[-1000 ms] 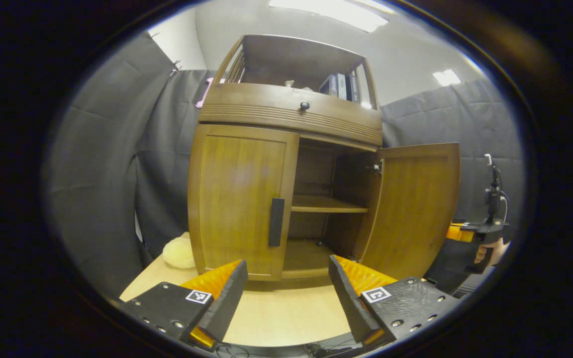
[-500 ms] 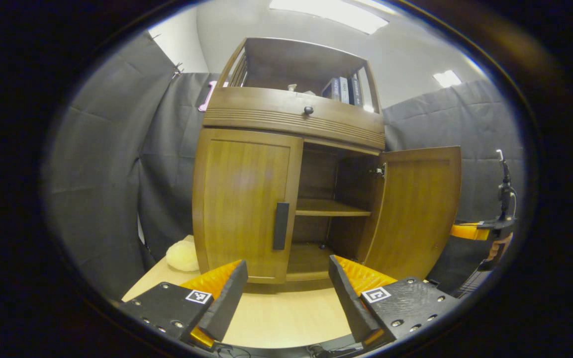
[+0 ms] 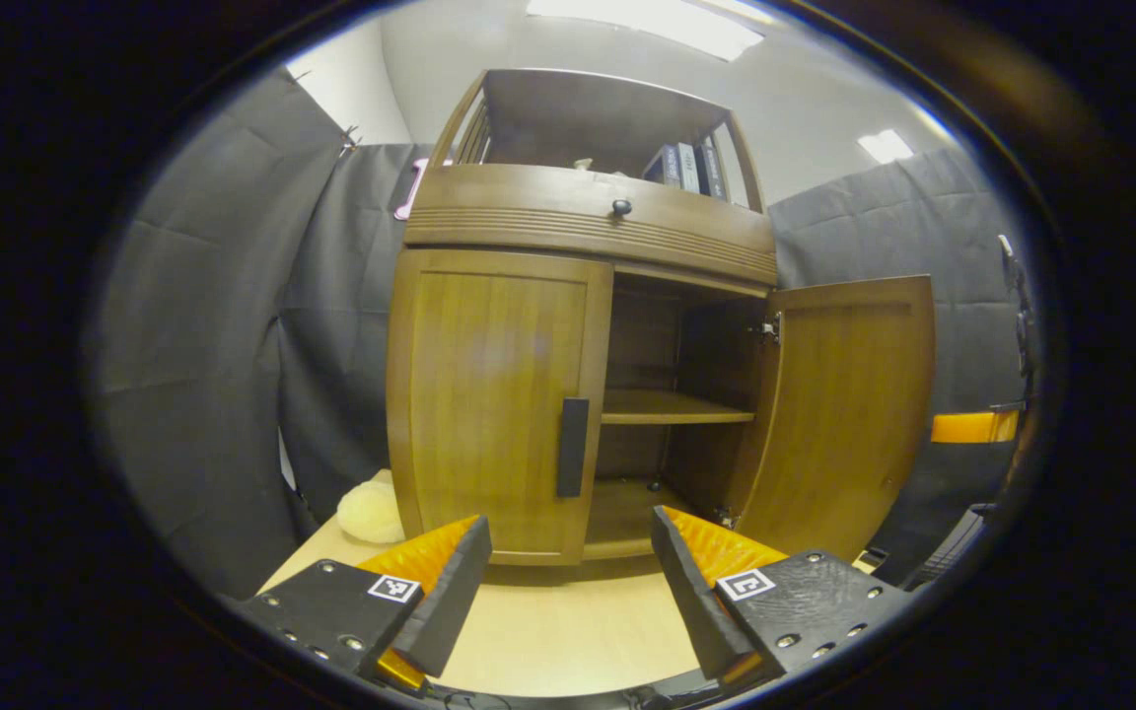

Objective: Open the right door of the double-door shoe cabinet with the right hand, and open the left door with the left hand.

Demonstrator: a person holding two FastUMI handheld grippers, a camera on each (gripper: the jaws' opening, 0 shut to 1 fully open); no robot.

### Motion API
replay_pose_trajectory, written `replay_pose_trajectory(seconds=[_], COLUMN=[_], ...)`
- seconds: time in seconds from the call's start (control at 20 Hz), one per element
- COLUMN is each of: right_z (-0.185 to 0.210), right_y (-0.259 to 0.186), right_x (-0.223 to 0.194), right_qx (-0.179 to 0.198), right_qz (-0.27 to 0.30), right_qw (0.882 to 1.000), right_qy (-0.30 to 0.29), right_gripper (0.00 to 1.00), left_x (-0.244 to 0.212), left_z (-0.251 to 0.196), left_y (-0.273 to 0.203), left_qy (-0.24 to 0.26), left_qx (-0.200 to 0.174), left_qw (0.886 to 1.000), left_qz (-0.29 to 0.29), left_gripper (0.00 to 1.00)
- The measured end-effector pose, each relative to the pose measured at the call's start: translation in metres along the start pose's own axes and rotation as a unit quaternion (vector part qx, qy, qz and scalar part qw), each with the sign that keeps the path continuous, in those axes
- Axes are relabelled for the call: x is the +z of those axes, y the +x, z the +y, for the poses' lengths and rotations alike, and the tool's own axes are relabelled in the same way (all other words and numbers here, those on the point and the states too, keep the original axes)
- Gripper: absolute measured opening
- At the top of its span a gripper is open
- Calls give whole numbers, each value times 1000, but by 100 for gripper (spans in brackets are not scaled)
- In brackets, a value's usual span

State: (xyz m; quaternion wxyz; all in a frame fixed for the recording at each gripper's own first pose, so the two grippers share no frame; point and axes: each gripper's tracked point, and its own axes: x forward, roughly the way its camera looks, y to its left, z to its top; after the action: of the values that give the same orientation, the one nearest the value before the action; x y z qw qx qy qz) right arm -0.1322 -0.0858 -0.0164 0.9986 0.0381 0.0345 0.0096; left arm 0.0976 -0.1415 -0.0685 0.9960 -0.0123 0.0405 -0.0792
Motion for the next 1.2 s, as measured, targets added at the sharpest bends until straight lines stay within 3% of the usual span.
replay_pose_trajectory(seconds=[0.15, 0.2, 0.35, 0.45, 0.6, 0.65, 0.85, 0.95, 1.1, 1.15, 1.2], right_z=[20, 36, 61, 72, 66, 62, 50, 52, 50, 48, 47], right_y=[33, 43, 70, 91, 116, 124, 155, 167, 179, 183, 187], right_x=[-1, 0, 3, -6, -9, -9, -10, -6, -5, -4, -4], right_qx=[7, 26, 58, 67, 48, 37, 12, 14, 10, 8, 6], right_qz=[-1, 0, -4, 2, 12, 13, 18, 17, 13, 11, 12], right_qw=[1000, 1000, 998, 997, 998, 998, 999, 1000, 999, 999, 999], right_qy=[8, 9, -19, -29, -38, -38, -29, -23, -30, -33, -34], right_gripper=[5, 0, 6, 40, 90, 94, 100, 94, 93, 98, 93], left_x=[1, 0, 1, 3, -4, -4, -4, -5, -5, -6, -8], left_z=[2, 1, 3, 2, 4, 4, 4, 3, 2, 3, 4], left_y=[1, 2, 1, 3, 7, 7, 6, 6, 3, 3, 3], left_qy=[0, 2, 9, 15, 22, 21, 14, 12, 14, 17, 21], left_qx=[2, 3, 11, 13, 14, 16, 20, 15, 5, 8, 11], left_qw=[1000, 1000, 1000, 1000, 1000, 1000, 1000, 1000, 1000, 1000, 999], left_qz=[-1, 0, 4, -3, -3, -2, 4, 8, 18, 22, 27], left_gripper=[94, 93, 94, 94, 93, 93, 94, 94, 94, 94, 93])
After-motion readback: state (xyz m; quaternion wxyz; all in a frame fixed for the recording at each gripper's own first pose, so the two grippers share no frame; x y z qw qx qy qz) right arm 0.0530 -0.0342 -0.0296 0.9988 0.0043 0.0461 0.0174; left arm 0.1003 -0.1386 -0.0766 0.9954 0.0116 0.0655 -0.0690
